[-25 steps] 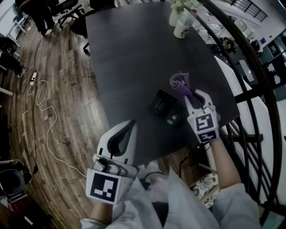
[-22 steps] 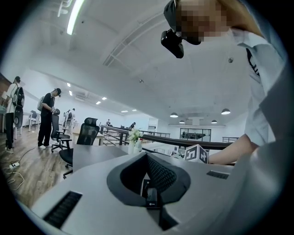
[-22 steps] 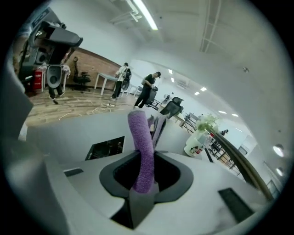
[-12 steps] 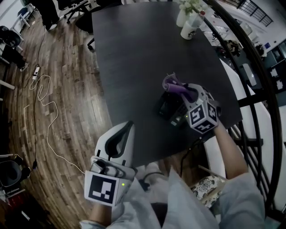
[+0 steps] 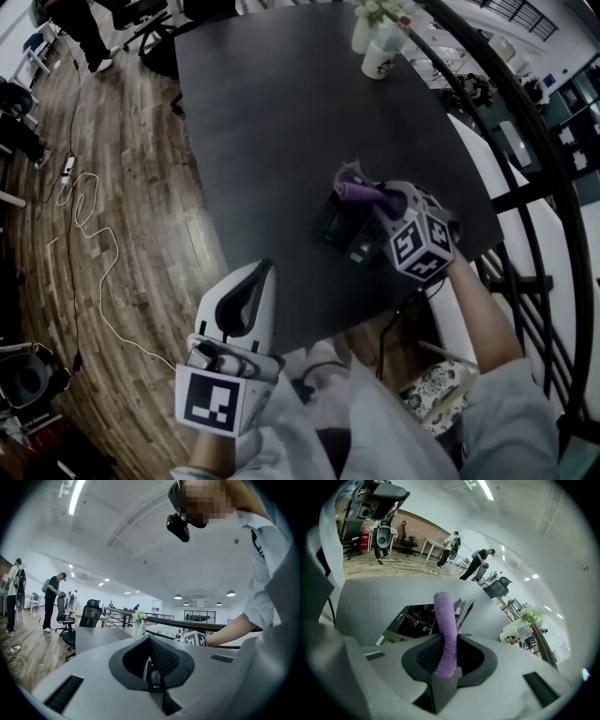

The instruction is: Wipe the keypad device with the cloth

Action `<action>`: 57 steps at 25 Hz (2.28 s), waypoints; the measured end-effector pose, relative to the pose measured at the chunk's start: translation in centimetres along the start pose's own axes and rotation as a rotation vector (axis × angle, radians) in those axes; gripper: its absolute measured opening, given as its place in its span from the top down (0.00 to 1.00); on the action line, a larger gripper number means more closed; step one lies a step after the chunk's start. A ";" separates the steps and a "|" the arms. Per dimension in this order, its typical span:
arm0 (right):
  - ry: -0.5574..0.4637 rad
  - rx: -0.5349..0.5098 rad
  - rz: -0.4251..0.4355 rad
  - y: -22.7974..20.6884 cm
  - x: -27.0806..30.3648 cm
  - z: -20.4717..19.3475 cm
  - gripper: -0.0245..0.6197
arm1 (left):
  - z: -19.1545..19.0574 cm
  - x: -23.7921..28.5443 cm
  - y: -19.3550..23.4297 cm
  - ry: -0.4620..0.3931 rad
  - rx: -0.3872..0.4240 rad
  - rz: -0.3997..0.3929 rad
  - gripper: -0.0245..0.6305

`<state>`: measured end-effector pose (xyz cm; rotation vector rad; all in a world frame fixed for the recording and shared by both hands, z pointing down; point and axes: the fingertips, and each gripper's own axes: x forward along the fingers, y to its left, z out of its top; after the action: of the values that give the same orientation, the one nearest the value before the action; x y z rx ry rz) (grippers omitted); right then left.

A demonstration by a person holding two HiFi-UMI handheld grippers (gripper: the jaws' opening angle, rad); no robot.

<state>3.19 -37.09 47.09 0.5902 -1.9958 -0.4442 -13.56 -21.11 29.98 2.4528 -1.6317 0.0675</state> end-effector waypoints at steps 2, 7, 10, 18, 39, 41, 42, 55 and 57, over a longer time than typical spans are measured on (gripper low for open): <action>0.011 0.005 -0.001 0.2 -0.4 -0.7 0.83 | 0.0 0.1 -0.4 0.001 0.000 -0.011 0.95; 0.036 0.040 -0.016 0.7 -1.8 -2.6 0.83 | 0.2 0.5 -1.4 0.004 0.009 -0.042 0.95; 0.050 0.083 -0.034 0.8 -2.6 -3.9 0.83 | 0.3 0.9 -1.9 0.006 0.016 -0.056 0.95; 0.019 0.330 -0.096 1.7 -4.5 -6.9 0.83 | 1.0 1.5 -3.2 -0.024 0.050 -0.075 0.95; -0.130 1.272 -0.328 6.5 -5.9 -9.8 0.83 | 1.1 2.1 -4.6 -0.003 0.081 -0.082 0.95; -0.127 1.315 -0.314 7.4 -5.7 -9.9 0.83 | 1.1 2.1 -4.7 -0.002 0.082 -0.082 0.95; -0.124 1.329 -0.307 7.9 -5.7 -9.9 0.83 | 1.1 2.1 -4.7 -0.001 0.080 -0.082 0.95; -0.084 1.467 -0.176 14.4 -5.2 -8.8 0.83 | 1.2 1.9 -5.0 -0.007 0.074 -0.082 0.95; -0.081 1.477 -0.145 15.4 -5.5 -8.3 0.83 | 1.3 1.9 -4.9 -0.010 0.075 -0.077 0.95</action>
<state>9.44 -21.92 55.28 1.5853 -2.0899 1.0787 -8.39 -21.24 28.30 2.5730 -1.5635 0.1074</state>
